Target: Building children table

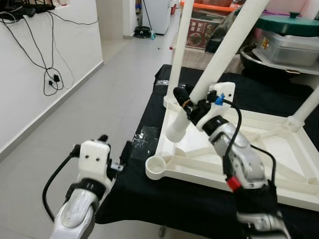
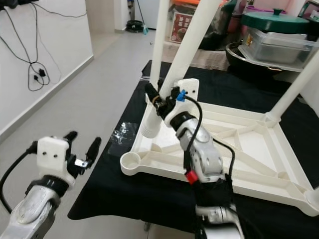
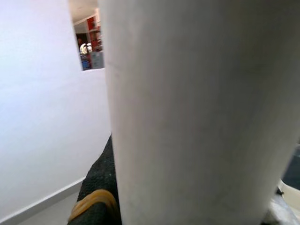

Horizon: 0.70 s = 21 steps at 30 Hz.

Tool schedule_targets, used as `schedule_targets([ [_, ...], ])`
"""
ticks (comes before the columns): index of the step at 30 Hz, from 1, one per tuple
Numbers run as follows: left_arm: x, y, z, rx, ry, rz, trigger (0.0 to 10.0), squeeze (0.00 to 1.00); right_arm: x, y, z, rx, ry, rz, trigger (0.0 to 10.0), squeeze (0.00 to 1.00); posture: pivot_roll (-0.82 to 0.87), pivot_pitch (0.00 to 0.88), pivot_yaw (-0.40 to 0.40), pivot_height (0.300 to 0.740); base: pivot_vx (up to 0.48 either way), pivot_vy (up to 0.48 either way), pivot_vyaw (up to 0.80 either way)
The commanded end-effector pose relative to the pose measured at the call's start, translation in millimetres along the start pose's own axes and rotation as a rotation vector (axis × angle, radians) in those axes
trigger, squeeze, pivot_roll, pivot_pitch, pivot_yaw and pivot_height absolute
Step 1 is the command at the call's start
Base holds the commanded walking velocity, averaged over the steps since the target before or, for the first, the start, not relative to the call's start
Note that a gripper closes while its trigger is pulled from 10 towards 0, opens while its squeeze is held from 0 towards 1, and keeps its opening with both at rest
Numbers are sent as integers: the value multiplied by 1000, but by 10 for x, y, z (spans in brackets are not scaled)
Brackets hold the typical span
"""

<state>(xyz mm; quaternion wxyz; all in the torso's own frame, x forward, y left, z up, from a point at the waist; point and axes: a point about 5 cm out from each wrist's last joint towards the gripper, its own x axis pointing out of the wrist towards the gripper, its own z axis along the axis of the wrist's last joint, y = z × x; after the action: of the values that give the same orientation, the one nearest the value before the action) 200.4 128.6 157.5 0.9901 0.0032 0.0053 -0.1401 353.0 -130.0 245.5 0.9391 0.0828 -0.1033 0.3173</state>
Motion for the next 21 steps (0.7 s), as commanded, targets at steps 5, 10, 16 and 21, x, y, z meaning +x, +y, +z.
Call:
schedule_targets([
  [5,-145,-183,-53,-56,42,-136,10000,0,67,28,19,70,51,246,10000,0,120,83,-115,740,0,0,0],
  [10,-298,-376,-76,-116,88,-234,10000,0,114,177,-27,22,121,586,10000,0,131,142,-113,740,0,0,0],
  [16,-372,-362,-63,-112,106,-227,10000,0,100,276,-23,21,126,794,10000,0,149,185,-109,740,0,0,0],
  [21,-401,-354,-50,-117,110,-227,10000,0,96,247,-37,1,140,835,10000,0,149,194,-108,740,0,0,0],
])
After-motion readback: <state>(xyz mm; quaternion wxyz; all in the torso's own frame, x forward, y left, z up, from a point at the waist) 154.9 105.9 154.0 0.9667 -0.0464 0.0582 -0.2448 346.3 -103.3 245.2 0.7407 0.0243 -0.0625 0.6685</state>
